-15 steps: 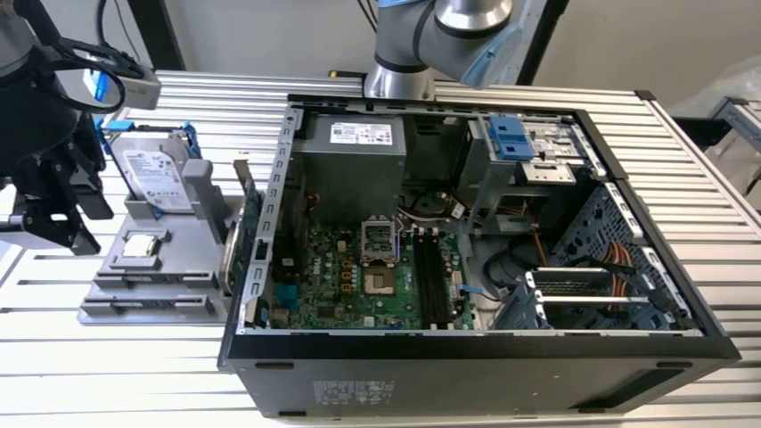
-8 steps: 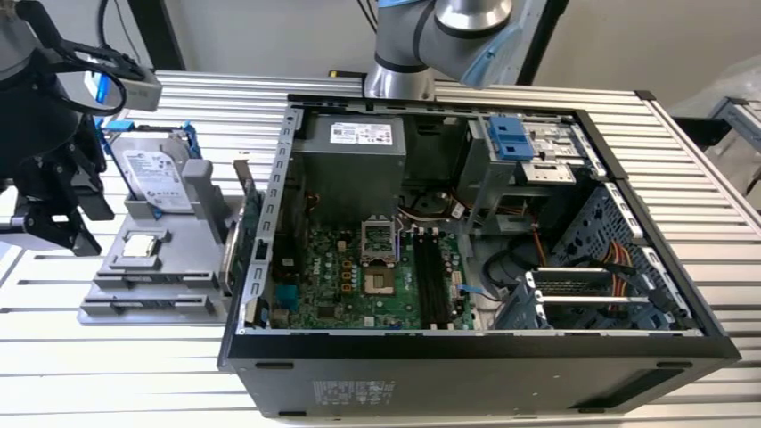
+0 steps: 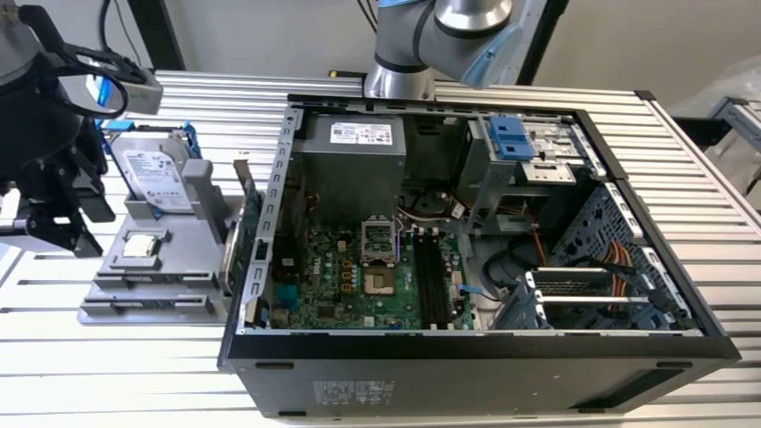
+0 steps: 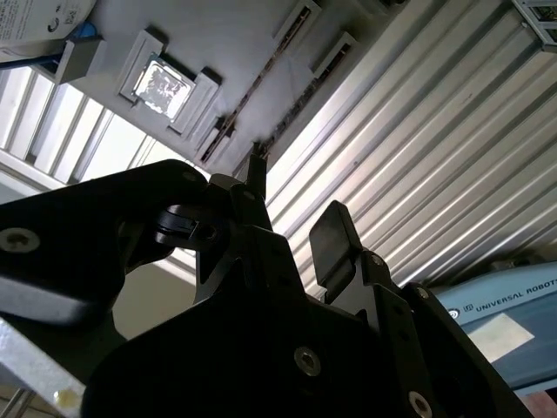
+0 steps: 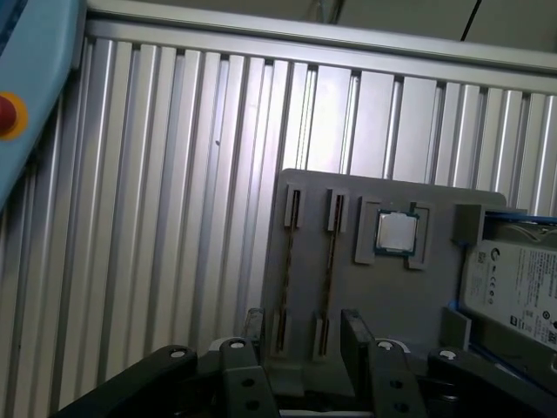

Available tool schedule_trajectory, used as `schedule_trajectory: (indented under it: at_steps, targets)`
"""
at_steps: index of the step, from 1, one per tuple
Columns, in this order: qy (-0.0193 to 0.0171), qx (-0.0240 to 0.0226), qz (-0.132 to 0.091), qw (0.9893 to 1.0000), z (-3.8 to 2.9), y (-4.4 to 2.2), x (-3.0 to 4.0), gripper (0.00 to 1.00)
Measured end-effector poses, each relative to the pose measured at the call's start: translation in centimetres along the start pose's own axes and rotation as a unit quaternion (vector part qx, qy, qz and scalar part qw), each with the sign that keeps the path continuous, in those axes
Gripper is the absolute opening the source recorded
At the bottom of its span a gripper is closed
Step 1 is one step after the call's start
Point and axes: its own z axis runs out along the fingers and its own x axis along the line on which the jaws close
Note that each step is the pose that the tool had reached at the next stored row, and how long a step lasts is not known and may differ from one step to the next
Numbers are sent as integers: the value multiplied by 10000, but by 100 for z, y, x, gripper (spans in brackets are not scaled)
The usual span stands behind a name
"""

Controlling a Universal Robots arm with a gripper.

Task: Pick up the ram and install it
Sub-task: 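Pick up the ram and move it above insertion slot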

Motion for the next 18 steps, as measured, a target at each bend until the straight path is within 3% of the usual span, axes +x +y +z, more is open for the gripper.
schedule_trajectory:
  at_steps: [18]
  targets:
    - [0, 0, 0, 10000, 50, -2, 1, 100]
